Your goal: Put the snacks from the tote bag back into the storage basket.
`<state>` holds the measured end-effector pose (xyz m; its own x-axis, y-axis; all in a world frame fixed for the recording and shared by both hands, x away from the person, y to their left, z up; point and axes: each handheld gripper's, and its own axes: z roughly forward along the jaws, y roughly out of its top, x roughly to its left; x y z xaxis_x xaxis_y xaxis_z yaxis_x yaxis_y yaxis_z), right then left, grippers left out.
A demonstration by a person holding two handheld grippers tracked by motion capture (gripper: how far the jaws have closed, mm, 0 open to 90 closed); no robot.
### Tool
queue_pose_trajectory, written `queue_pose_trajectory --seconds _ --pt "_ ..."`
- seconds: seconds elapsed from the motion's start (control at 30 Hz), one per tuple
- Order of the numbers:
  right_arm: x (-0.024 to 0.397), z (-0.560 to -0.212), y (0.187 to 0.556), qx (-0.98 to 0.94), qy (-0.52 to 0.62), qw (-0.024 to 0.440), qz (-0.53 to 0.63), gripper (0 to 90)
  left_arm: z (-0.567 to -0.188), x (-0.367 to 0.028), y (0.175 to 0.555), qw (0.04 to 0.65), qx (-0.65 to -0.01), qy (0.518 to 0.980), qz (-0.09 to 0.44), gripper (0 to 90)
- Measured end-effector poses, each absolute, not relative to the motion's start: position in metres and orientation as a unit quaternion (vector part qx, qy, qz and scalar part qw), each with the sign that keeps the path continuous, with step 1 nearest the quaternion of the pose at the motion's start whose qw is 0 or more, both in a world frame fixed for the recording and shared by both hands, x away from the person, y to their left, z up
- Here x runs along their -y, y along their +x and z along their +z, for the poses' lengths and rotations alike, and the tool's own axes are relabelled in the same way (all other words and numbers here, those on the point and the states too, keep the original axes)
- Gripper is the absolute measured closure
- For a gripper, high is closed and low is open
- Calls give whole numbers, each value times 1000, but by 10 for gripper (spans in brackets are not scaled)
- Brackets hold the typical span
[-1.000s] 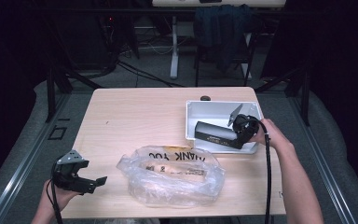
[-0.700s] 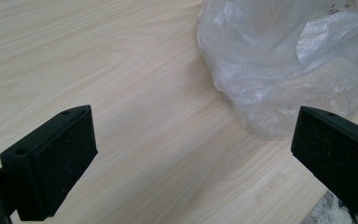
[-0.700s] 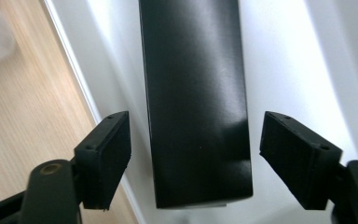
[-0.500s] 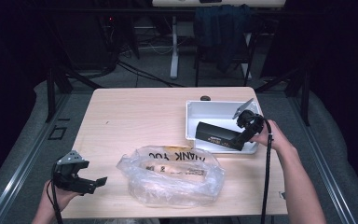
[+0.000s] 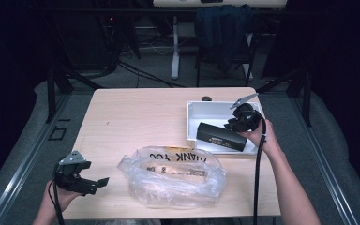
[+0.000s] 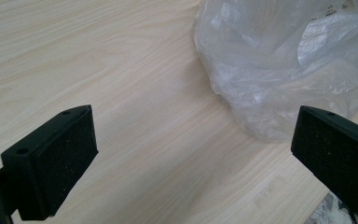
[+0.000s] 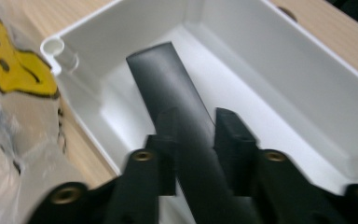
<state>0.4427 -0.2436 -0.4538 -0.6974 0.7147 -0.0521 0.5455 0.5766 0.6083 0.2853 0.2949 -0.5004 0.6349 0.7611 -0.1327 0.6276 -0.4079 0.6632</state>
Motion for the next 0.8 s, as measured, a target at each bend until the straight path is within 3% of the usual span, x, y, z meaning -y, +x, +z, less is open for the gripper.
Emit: queue_pose_trajectory --seconds 0.1,0.8 --pt "235 -453 444 -862 382 166 290 897 -501 -293 286 348 -416 835 94 0" --pt "186 -495 494 -839 449 175 252 900 -505 -290 289 344 -415 837 93 0"
